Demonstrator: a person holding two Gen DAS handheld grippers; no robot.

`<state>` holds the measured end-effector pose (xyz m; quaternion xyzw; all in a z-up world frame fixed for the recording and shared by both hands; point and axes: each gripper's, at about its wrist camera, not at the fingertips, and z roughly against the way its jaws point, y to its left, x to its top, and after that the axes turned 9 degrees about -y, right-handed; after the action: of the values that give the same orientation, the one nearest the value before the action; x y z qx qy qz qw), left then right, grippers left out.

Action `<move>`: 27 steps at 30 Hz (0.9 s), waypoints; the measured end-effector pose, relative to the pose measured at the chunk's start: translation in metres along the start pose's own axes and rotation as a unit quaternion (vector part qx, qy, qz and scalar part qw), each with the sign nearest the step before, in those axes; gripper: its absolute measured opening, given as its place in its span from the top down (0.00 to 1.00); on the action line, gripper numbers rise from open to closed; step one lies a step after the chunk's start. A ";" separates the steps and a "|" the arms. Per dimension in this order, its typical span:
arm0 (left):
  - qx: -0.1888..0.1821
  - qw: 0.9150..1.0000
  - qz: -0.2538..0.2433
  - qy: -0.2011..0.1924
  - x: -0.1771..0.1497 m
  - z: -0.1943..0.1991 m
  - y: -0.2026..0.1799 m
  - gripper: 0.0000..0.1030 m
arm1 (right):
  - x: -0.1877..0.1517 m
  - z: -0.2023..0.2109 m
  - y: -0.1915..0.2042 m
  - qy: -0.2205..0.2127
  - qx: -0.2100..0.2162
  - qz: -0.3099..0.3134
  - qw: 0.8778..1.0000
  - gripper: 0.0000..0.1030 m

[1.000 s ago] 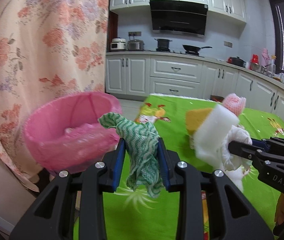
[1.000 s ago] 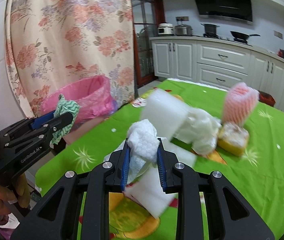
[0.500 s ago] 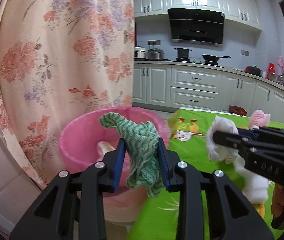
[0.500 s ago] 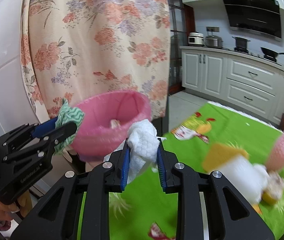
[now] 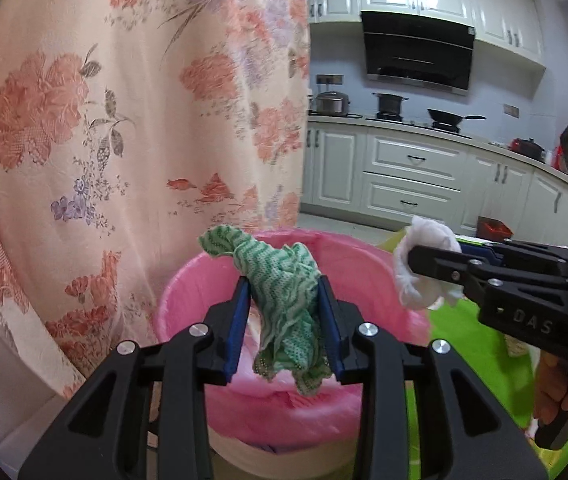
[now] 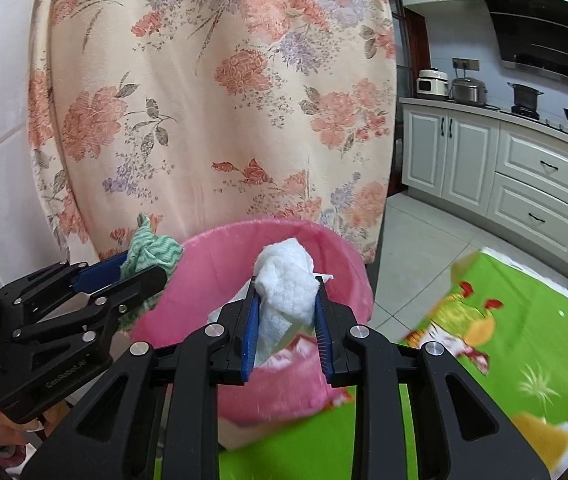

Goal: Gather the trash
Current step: 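Carry the cloth and tissue over the pink bin and open both tools, then move both tools back over the table toward the white foam blocks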

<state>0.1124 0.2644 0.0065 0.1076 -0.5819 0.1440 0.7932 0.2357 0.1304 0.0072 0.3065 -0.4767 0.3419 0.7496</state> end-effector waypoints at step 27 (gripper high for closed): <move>0.030 0.998 0.055 0.012 -0.033 0.043 -0.018 0.05 | -0.032 0.087 -0.025 -0.024 -0.054 -0.038 0.998 0.38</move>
<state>0.0715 0.2297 -0.0125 0.0979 -0.5729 0.2059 0.7873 0.2016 0.0407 0.0053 0.2911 -0.5002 0.2796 0.7661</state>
